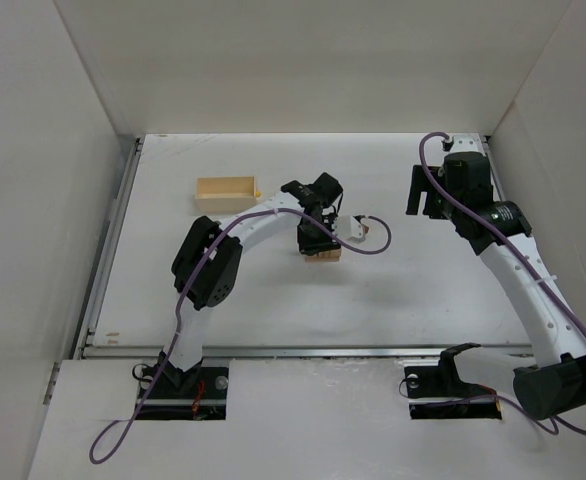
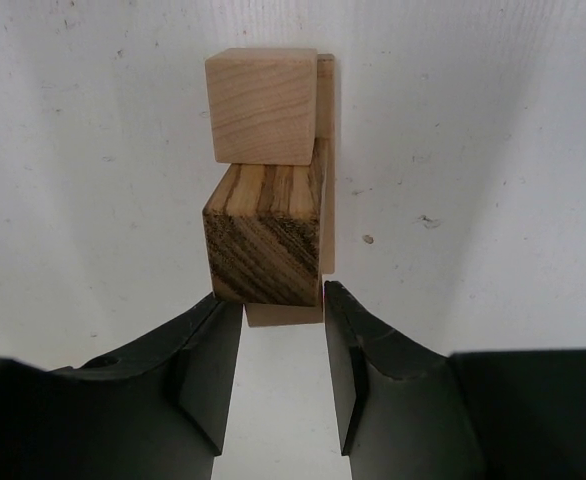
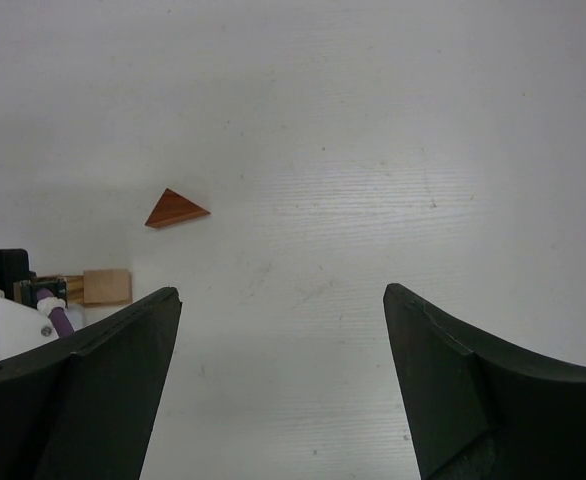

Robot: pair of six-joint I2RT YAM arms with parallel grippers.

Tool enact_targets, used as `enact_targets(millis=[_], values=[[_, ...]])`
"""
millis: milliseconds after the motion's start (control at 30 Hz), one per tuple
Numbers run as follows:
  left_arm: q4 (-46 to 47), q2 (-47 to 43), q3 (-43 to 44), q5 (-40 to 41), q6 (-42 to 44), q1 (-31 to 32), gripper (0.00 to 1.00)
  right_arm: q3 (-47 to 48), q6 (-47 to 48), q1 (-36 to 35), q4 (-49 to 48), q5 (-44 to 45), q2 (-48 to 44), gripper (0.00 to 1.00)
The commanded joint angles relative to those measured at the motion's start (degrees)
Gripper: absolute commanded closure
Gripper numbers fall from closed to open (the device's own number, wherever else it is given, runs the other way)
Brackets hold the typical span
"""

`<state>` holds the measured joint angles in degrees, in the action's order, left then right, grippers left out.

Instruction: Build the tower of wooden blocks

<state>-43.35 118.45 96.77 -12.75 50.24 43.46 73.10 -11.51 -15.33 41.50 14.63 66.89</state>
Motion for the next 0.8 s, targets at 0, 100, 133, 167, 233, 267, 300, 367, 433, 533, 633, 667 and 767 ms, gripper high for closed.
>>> enact_targets(millis=[0, 100, 133, 167, 233, 267, 300, 367, 433, 533, 633, 667, 767], values=[[-0.5, -1.0, 1.6, 0.1, -0.4, 0.3, 0.65, 0.3, 0.7, 0.3, -3.3, 1.0, -0.2, 0.12], [0.0, -1.6, 1.6, 0.1, -0.4, 0.3, 0.58, 0.3, 0.7, 0.3, -3.3, 1.0, -0.2, 0.12], [0.0, -1.6, 1.6, 0.1, -0.4, 0.3, 0.56, 0.3, 0.7, 0.3, -3.3, 1.0, -0.2, 0.12], [0.0, -1.6, 1.6, 0.1, -0.4, 0.3, 0.55, 0.3, 0.7, 0.3, -3.3, 1.0, -0.2, 0.12], [0.0, -2.2, 1.1, 0.1, -0.4, 0.3, 0.52, 0.3, 0.7, 0.3, -3.3, 1.0, 0.3, 0.12], [0.5, -2.2, 1.1, 0.1, -0.4, 0.3, 0.52, 0.3, 0.7, 0.3, -3.3, 1.0, 0.3, 0.12], [0.6, -2.8, 1.1, 0.1, -0.4, 0.3, 0.52, 0.3, 0.7, 0.3, -3.3, 1.0, 0.3, 0.12], [0.6, -3.4, 1.1, 0.1, -0.4, 0.3, 0.52, 0.3, 0.7, 0.3, -3.3, 1.0, 0.3, 0.12], [0.6, -4.9, 1.1, 0.1, -1.0, 0.3, 0.52, 0.3, 0.7, 0.3, -3.3, 1.5, 0.3, 0.12], [2.6, -7.4, -1.3, 0.1, -1.5, -0.4, 0.52, 0.3, 0.1, 0.8, -3.3, 2.1, 0.3, 0.12], [4.2, -11.8, -4.1, -1.0, -2.8, -0.9, 0.52, 1.0, -1.0, 0.8, -2.0, 2.1, 1.0, 0.1], [5.0, -14.4, -4.9, -1.0, -2.8, -0.9, 0.52, 1.0, -1.5, 1.4, -1.9, 2.1, 1.6, 0.1], [7.7, -20.1, -9.0, -1.7, -5.0, -1.5, 0.52, 1.5, -2.6, 2.7, -1.9, 0.4, 2.1, 0.1]])
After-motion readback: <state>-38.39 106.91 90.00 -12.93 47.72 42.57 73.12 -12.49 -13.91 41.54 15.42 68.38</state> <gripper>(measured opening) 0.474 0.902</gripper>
